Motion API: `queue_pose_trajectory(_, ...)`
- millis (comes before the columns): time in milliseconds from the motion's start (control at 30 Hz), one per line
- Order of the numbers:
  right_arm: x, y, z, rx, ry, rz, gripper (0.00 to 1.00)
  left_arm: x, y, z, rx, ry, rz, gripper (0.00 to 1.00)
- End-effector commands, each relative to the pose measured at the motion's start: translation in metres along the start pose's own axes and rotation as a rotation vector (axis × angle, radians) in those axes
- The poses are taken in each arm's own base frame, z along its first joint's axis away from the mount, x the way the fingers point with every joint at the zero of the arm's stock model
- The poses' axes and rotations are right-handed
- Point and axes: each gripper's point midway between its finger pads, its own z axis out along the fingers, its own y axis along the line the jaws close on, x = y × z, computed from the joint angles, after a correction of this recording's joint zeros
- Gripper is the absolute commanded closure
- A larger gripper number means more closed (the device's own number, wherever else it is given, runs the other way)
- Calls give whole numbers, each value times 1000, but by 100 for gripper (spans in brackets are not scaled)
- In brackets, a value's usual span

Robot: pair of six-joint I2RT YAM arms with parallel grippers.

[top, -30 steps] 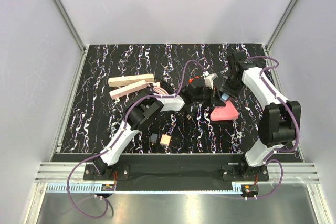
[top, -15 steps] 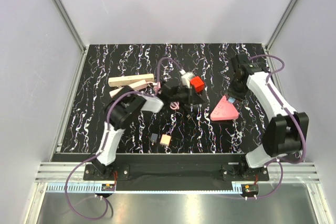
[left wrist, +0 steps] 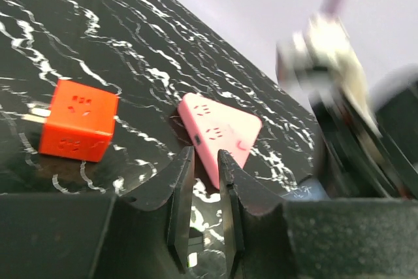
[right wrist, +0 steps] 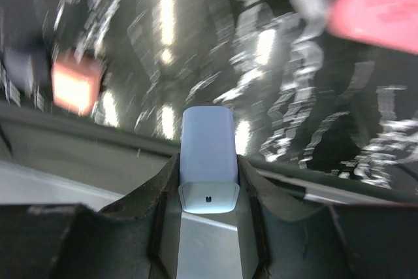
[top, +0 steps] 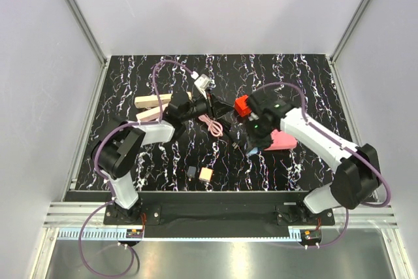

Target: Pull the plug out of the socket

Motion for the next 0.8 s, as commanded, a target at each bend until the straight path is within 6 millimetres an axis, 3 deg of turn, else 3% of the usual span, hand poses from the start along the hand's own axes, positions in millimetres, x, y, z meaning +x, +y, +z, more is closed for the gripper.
queue_pose_trajectory(0,41,44,3,-135,116,-186,100,-14,5,-9,-17,-40,92,74)
queue_pose_trajectory(133,79,76,19,-244,243,-294,100,-14,13,-11,-36,-53,69,74)
queue_pose_trajectory(233,87,89,33,-271,267,-309,100,-16,23,-16,-75,-64,44,73)
queue_pose_trajectory(433,87,102,59,-298,298,-331,100,-24,62,-40,-199,-113,-22,72)
queue_pose_trajectory(567,92,112,75,-308,343,-360,100,-32,77,-57,-182,-167,-97,72)
queue_pose_trajectory(767,89,118,90,-308,366,-398,100,-37,84,-63,-137,-206,-149,72)
